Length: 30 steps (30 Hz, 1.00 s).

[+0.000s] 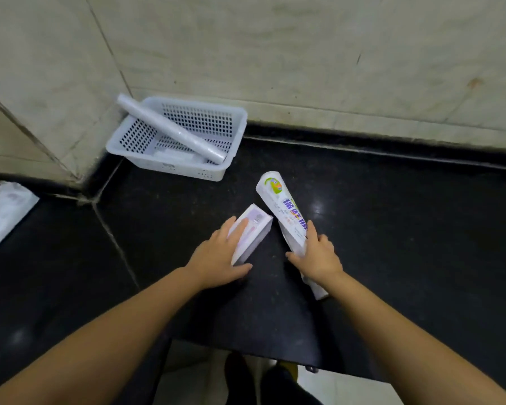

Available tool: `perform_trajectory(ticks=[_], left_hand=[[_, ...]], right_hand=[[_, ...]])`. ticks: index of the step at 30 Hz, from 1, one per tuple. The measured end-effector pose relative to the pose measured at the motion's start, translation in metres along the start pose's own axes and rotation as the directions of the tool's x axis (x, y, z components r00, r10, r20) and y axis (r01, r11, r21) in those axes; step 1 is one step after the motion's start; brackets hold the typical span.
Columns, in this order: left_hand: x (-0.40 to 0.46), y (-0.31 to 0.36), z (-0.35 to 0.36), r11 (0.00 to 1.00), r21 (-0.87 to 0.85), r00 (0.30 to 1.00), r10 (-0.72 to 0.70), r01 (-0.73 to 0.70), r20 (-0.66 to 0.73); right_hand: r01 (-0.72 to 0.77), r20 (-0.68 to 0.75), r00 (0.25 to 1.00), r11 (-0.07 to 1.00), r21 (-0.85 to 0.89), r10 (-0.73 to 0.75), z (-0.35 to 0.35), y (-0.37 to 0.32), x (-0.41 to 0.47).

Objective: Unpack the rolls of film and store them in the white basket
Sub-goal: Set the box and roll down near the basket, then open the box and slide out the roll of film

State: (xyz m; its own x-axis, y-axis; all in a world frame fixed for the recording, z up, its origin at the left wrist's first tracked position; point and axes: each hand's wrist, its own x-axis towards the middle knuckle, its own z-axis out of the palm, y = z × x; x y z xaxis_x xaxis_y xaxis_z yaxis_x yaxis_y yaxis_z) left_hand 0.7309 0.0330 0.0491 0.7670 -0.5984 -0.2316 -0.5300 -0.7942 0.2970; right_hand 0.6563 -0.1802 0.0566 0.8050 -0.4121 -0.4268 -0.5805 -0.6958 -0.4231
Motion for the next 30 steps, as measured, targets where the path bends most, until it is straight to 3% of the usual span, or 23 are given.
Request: perform_trajectory(ticks=[3,5,10,13,15,18,21,26,30], left_hand=[[0.007,0.012,-0.001,0.963,-0.105,0.968,-0.250,0.248,-0.007],[0.004,0.016,-0.006,0.941,-0.188,0.955,-0.295,0.282,-0.044],[-0.017,0.012,-0.028,0.937,-0.349,0.932,-0.150,0.028,-0.329],[-0.025,0.014,-0.053,0.950,-0.278,0.879,-0.007,-0.143,-0.477],[-0.029,0.014,-0.067,0.955,-0.211,0.840,0.064,-0.208,-0.539],[-0.035,0.019,-0.085,0.956,-0.157,0.812,0.114,-0.246,-0.572],[-0.037,0.029,-0.100,0.963,-0.104,0.811,0.149,-0.249,-0.565],[-0.033,0.061,-0.116,0.954,-0.134,0.820,0.152,-0.267,-0.551],[-0.029,0.075,-0.124,0.953,-0.086,0.816,0.199,-0.290,-0.543]], right_hand=[[0.010,0.006,1.000,0.999,0.043,-0.010,-0.004,0.003,-0.002],[0.010,0.013,1.000,0.997,0.080,-0.011,-0.006,0.002,-0.006],[0.033,-0.038,0.999,0.978,0.204,-0.026,-0.029,-0.010,-0.010],[0.258,-0.198,0.961,0.872,0.415,-0.190,-0.061,-0.036,-0.024],[0.368,-0.183,0.929,0.754,0.545,-0.321,-0.081,-0.057,-0.041],[0.424,-0.122,0.889,0.689,0.588,-0.442,-0.095,-0.075,-0.060],[0.439,-0.159,0.885,0.671,0.597,-0.437,-0.102,-0.079,-0.071],[0.469,-0.176,0.879,0.739,0.484,-0.443,-0.107,-0.083,-0.081],[0.454,-0.089,0.883,0.792,0.407,-0.460,-0.123,-0.082,-0.081]])
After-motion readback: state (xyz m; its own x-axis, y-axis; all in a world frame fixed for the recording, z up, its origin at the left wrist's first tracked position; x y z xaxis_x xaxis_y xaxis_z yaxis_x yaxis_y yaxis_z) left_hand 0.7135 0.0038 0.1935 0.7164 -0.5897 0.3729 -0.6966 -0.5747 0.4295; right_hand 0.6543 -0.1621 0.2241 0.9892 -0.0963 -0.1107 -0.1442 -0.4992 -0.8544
